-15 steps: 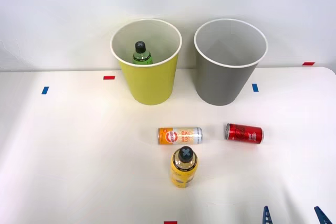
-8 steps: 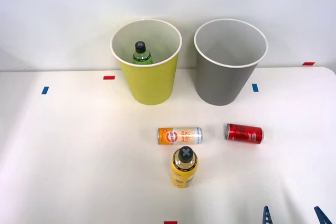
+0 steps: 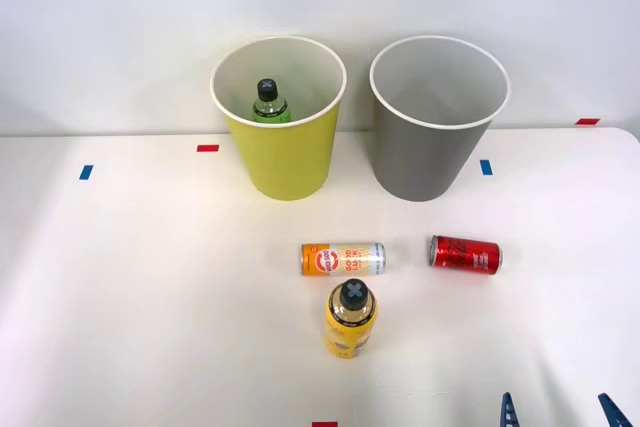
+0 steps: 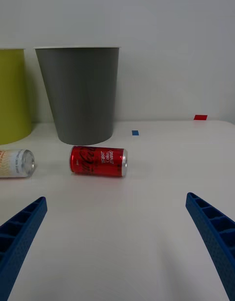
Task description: Put cans in the gray bin, plastic bottles in the light green bin
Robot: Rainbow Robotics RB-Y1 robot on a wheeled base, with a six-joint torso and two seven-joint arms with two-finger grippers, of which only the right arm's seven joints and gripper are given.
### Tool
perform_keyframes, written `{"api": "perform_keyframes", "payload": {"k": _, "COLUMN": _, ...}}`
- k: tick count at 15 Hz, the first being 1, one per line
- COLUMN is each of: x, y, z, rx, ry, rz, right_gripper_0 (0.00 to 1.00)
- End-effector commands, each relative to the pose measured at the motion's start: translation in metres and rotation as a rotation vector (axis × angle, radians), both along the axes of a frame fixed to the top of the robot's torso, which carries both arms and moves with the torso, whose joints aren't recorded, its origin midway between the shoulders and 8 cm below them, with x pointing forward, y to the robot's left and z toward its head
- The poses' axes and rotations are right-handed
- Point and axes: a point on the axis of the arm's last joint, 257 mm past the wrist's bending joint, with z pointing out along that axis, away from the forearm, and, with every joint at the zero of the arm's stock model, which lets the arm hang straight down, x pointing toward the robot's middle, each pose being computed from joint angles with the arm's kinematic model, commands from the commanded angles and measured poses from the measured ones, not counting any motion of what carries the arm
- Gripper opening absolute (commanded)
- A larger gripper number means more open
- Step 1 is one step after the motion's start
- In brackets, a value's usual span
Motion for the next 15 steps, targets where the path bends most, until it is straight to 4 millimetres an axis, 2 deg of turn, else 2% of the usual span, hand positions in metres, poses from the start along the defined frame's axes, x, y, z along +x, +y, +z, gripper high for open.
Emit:
{"api": "perform_keyframes", "payload": {"k": 1, "x": 0.0000, "y": 0.0000, "z": 0.0000, "rx": 0.000, "ry": 0.000, "rz": 0.000, "right_gripper_0": 0.98}}
{"api": "perform_keyframes", "payload": {"k": 15, "x": 0.0000, "y": 0.0000, "z": 0.0000, "rx": 0.000, "ry": 0.000, "rz": 0.000, "right_gripper_0": 0.98}}
